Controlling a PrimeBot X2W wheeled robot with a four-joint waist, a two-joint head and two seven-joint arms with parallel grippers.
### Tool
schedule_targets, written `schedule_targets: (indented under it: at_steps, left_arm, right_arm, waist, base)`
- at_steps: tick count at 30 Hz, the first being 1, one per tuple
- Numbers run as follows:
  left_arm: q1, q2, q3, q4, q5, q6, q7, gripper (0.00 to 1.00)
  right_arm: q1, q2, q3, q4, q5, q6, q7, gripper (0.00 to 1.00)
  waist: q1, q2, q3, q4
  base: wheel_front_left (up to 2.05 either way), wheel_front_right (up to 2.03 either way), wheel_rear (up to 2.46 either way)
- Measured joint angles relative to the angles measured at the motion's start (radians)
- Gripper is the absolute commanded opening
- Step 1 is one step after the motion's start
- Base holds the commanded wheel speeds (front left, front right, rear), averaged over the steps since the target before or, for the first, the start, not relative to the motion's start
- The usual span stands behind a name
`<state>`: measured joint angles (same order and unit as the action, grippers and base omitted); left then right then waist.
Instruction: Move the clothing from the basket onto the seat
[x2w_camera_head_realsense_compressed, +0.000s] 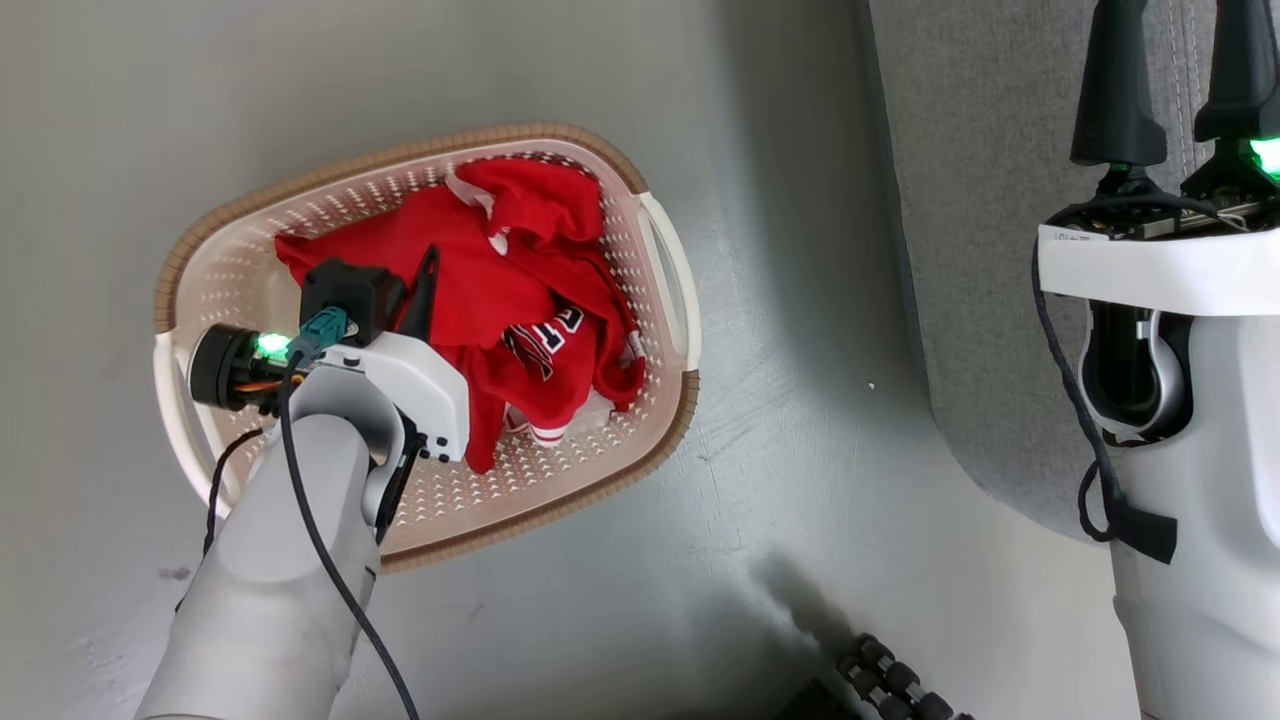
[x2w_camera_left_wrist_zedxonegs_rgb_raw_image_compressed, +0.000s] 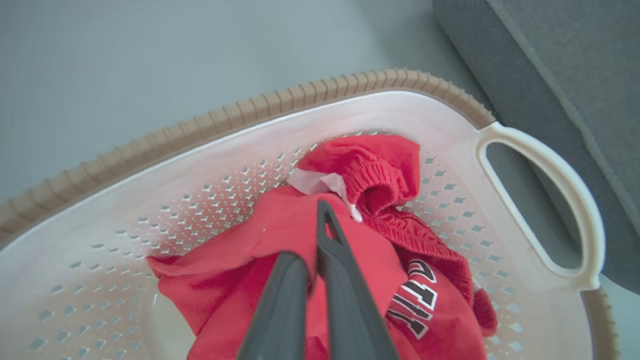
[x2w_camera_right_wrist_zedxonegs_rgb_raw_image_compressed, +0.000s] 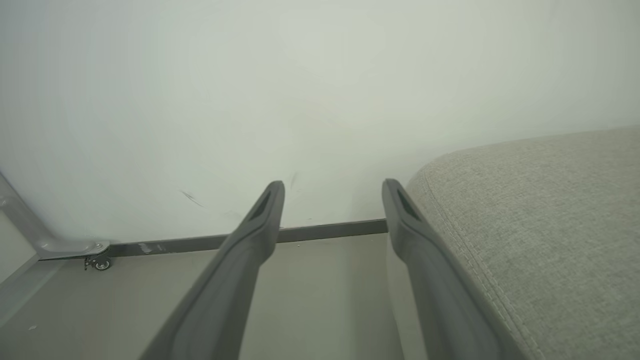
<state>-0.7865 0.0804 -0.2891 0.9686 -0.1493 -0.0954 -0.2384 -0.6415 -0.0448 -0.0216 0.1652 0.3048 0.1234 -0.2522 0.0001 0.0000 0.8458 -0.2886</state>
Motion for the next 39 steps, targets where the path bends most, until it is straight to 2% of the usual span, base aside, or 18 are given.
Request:
schedule_targets:
  at_steps: [10, 39]
  left_arm:
    - [0.005, 0.0, -0.005, -0.102, 0.01, 0.017, -0.01, 0.0]
    - [0.188, 0.001, 0.1, -0.604, 0.002, 0.088, -0.013, 0.0]
  right_arm:
    - [0.003, -0.001, 0.005, 0.014, -0.022, 0.0, 0.0, 1.0]
    - [0.094, -0.005, 0.029, 0.086, -0.096, 0.0, 0.0, 1.0]
  waist:
    - [0.0, 0.0, -0.056, 0.03]
    - [0.0, 0.0, -0.293, 0.135]
  base:
    - [0.0, 0.0, 0.0]
    - [0.0, 0.0, 0.0]
